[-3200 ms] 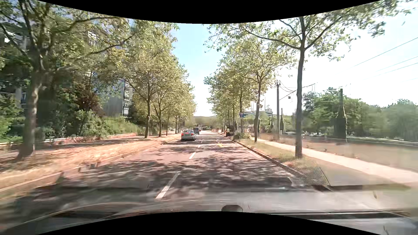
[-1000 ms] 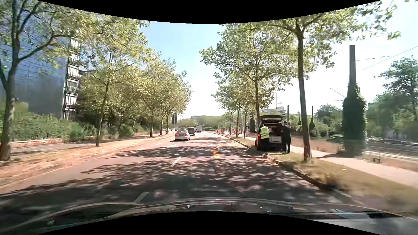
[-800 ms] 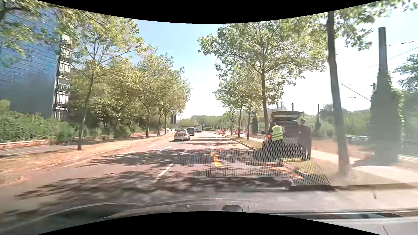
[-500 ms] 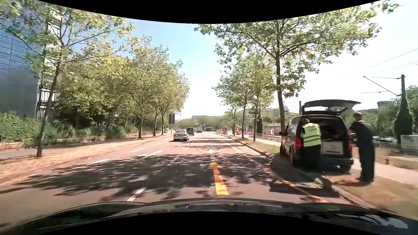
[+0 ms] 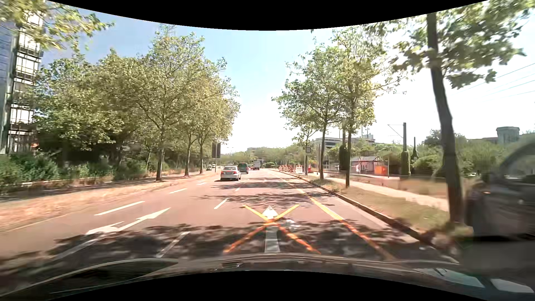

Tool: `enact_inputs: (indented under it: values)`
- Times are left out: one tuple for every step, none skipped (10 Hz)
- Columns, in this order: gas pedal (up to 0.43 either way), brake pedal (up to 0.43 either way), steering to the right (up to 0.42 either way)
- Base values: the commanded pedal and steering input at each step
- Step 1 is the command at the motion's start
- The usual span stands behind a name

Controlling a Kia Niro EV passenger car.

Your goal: Follow the waypoints while adhering to traffic rules and regulations

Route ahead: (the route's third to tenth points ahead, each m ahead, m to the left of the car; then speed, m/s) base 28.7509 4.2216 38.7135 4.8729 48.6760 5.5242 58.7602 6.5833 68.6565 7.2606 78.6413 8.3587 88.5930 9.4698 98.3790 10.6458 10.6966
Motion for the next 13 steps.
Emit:
enact_inputs:
  values:
    - [0.000,0.000,-0.006]
    - [0.000,0.000,-0.007]
    - [0.000,0.000,-0.008]
    - [0.000,0.000,-0.008]
    - [0.000,0.000,-0.009]
    - [0.000,0.000,-0.009]
    - [0.000,0.000,-0.009]
    - [0.000,0.000,-0.009]
    - [0.000,0.000,-0.009]
    - [0.000,0.000,-0.009]
    - [0.000,0.000,-0.009]
    - [0.000,0.000,-0.009]
    - [0.000,0.000,-0.009]
